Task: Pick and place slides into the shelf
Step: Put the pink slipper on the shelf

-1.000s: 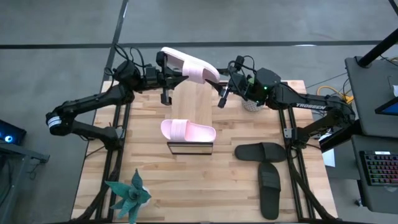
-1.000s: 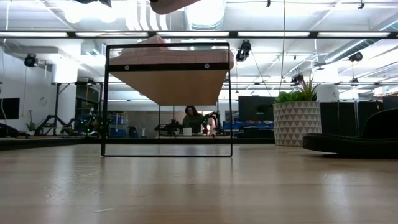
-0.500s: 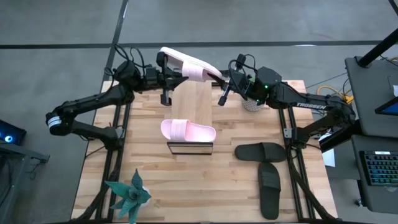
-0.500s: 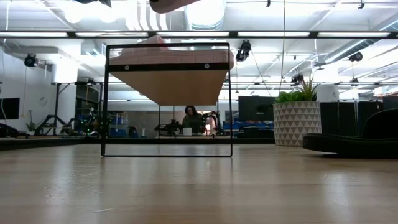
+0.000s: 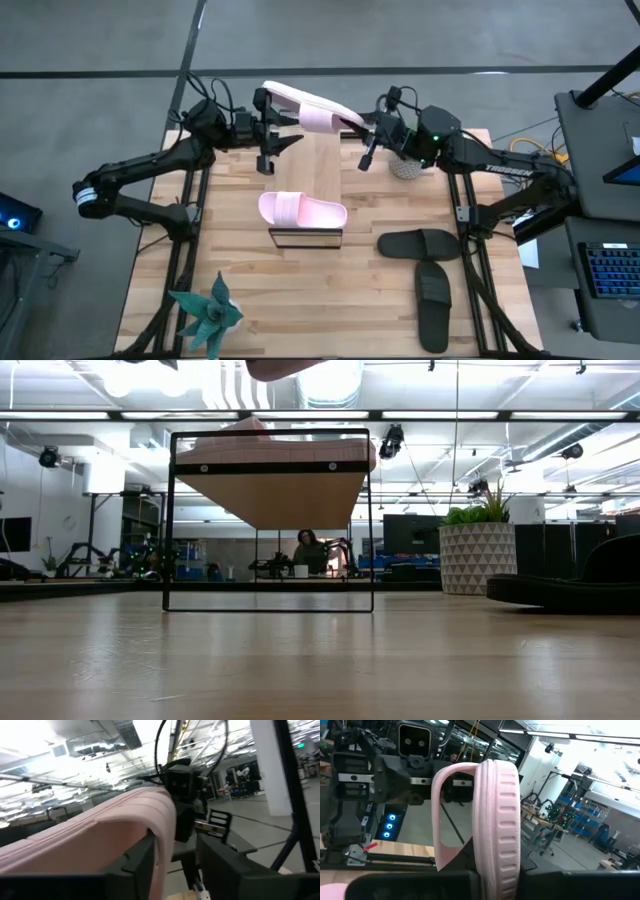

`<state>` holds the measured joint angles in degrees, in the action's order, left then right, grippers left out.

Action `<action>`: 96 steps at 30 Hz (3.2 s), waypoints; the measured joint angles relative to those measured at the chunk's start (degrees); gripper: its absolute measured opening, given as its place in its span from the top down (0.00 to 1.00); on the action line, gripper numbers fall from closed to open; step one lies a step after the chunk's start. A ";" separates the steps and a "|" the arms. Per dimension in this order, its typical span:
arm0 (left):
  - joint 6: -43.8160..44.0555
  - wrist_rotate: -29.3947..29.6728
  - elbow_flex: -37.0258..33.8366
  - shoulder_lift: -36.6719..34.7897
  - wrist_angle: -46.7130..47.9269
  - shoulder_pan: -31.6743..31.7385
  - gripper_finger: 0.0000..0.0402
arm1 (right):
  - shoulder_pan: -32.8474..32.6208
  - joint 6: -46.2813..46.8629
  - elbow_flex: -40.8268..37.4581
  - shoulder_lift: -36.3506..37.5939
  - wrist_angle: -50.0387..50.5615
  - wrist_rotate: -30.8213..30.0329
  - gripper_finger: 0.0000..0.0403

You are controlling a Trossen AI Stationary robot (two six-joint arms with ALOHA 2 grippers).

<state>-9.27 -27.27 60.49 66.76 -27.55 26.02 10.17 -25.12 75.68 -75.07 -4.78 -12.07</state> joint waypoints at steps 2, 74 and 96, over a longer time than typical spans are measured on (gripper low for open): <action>-0.19 -0.77 0.00 -0.68 -0.02 0.00 0.60 | -0.02 1.39 0.00 1.02 1.45 0.02 0.93; -13.63 8.09 2.33 6.24 20.73 0.13 0.43 | -0.07 12.89 54.97 -20.39 71.33 1.55 0.94; -14.04 7.94 4.02 7.30 20.64 0.13 0.90 | -0.20 12.83 54.93 -20.37 71.04 1.57 0.94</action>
<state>-23.31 -19.33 64.51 74.06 -6.91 26.15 9.98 -12.29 130.61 -95.44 66.26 -10.50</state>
